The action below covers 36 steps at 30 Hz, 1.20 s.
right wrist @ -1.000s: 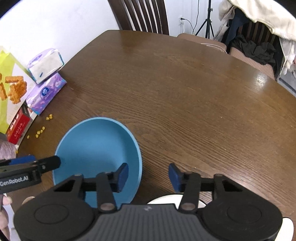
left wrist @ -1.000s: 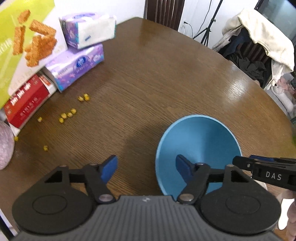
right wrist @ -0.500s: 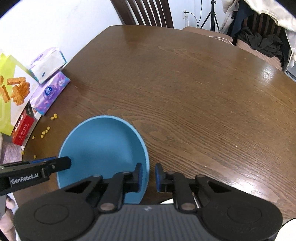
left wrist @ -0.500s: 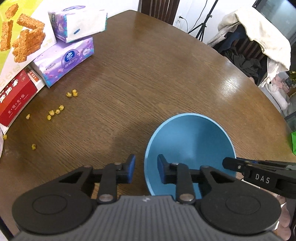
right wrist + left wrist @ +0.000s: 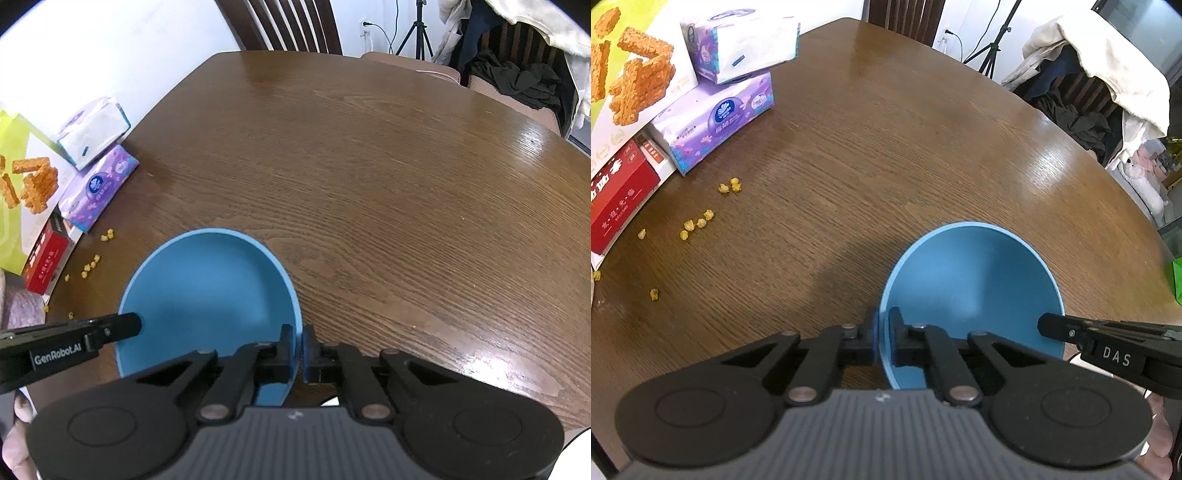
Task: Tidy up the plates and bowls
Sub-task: 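Close both grippers on the rim of the blue bowl, then lift the blue bowl with both grippers and carry it across the table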
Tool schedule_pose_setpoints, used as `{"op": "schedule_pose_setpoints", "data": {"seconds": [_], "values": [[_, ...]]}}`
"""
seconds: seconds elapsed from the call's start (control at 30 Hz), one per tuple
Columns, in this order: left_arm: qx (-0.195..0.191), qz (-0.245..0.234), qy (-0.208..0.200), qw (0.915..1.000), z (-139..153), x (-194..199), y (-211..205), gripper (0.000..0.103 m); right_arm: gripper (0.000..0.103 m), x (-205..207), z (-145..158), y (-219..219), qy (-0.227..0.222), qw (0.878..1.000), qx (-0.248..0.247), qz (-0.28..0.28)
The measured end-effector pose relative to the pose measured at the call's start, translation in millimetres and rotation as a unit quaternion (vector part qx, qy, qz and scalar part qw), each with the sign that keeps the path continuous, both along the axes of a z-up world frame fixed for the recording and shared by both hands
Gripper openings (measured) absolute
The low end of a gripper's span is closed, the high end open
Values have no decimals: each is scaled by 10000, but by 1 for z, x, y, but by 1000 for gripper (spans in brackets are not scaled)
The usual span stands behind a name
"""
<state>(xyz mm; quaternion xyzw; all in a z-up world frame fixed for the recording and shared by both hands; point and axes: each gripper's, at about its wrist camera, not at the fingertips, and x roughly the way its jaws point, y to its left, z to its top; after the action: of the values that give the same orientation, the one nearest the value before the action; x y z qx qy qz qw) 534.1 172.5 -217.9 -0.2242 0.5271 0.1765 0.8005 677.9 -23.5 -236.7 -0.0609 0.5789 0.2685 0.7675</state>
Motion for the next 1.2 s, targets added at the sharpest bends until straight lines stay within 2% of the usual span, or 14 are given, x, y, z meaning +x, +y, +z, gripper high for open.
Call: {"op": "schedule_pose_setpoints", "data": {"seconds": [0.57,1.2], "values": [[132,-144,-101,9998,12,1,-4,7,4,-7,11,-3,-154,9998,-43,-114],[365,-506,-548,9965,59,-7,-25,7,4,-29,54,-21,-563,9977,62,-380]]}}
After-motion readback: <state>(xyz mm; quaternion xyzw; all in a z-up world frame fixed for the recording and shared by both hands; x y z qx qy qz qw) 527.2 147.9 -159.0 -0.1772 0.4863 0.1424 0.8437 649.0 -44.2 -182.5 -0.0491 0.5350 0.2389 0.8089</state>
